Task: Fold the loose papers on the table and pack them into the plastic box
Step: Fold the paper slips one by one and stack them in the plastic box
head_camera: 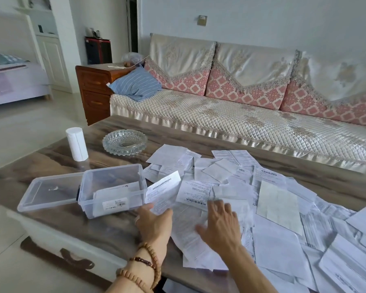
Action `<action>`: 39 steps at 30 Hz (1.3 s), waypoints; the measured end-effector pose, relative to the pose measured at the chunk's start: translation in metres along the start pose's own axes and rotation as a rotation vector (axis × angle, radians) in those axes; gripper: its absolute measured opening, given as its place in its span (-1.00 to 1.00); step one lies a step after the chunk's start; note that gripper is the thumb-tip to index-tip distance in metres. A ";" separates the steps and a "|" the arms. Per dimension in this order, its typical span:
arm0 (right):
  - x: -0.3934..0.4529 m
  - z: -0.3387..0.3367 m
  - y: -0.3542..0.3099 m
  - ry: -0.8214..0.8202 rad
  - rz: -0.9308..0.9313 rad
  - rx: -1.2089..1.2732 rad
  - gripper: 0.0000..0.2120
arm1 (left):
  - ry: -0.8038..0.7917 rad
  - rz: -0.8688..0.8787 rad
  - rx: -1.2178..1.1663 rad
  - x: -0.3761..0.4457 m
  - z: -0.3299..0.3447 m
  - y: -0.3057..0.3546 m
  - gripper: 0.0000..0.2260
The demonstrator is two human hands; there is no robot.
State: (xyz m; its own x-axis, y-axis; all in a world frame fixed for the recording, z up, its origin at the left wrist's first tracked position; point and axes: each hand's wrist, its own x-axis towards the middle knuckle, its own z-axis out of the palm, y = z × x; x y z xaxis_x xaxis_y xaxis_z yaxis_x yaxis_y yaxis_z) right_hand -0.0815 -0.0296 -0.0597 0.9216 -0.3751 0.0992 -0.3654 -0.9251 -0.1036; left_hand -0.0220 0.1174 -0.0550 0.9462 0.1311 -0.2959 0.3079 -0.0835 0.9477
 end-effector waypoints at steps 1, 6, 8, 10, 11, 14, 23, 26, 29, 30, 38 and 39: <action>0.012 0.001 0.002 0.016 -0.019 -0.043 -0.33 | 0.019 -0.007 -0.015 0.002 0.003 -0.001 -0.57; 0.052 0.009 0.005 -0.051 0.025 -0.032 -0.62 | -0.062 -0.004 0.086 0.001 0.010 0.003 -0.49; 0.056 0.006 0.012 -0.032 0.091 0.003 -0.71 | -0.140 0.053 0.169 -0.001 0.013 0.006 -0.57; 0.055 0.004 0.018 -0.036 0.118 0.053 -0.77 | -0.207 0.114 0.280 0.002 0.015 0.005 -0.62; 0.053 0.004 0.021 -0.012 0.126 0.106 -0.80 | -0.235 0.140 0.321 0.004 0.015 0.005 -0.62; 0.044 0.002 0.021 0.298 0.073 0.350 -0.78 | -0.249 0.290 0.392 0.009 0.010 0.007 -0.60; -0.014 0.025 -0.003 0.405 -0.541 0.113 -0.81 | -0.138 0.239 0.258 0.022 -0.034 0.007 -0.63; -0.029 0.035 -0.010 0.292 -0.500 0.143 -0.75 | -0.178 -0.046 -0.030 0.010 -0.037 -0.005 -0.44; -0.041 0.029 -0.019 0.068 -0.488 0.216 -0.53 | -0.278 -0.040 0.053 0.006 -0.032 -0.009 -0.65; -0.042 0.024 -0.020 -0.024 -0.460 0.287 -0.41 | -0.289 0.021 0.143 0.007 -0.029 -0.009 -0.79; -0.027 0.002 0.003 -0.193 0.124 0.051 -0.24 | -0.304 0.250 0.411 0.015 -0.044 0.011 -0.75; -0.025 0.003 0.003 -0.185 0.100 0.051 -0.34 | -0.318 0.273 0.436 0.016 -0.049 0.012 -0.73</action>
State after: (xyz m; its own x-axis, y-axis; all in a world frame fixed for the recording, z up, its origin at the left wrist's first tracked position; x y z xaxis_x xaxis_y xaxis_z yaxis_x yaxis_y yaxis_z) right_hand -0.1051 -0.0232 -0.0653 0.8913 -0.4430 -0.0968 -0.4531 -0.8780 -0.1540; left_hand -0.0078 0.1671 -0.0422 0.9595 -0.2479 -0.1338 -0.0011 -0.4782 0.8783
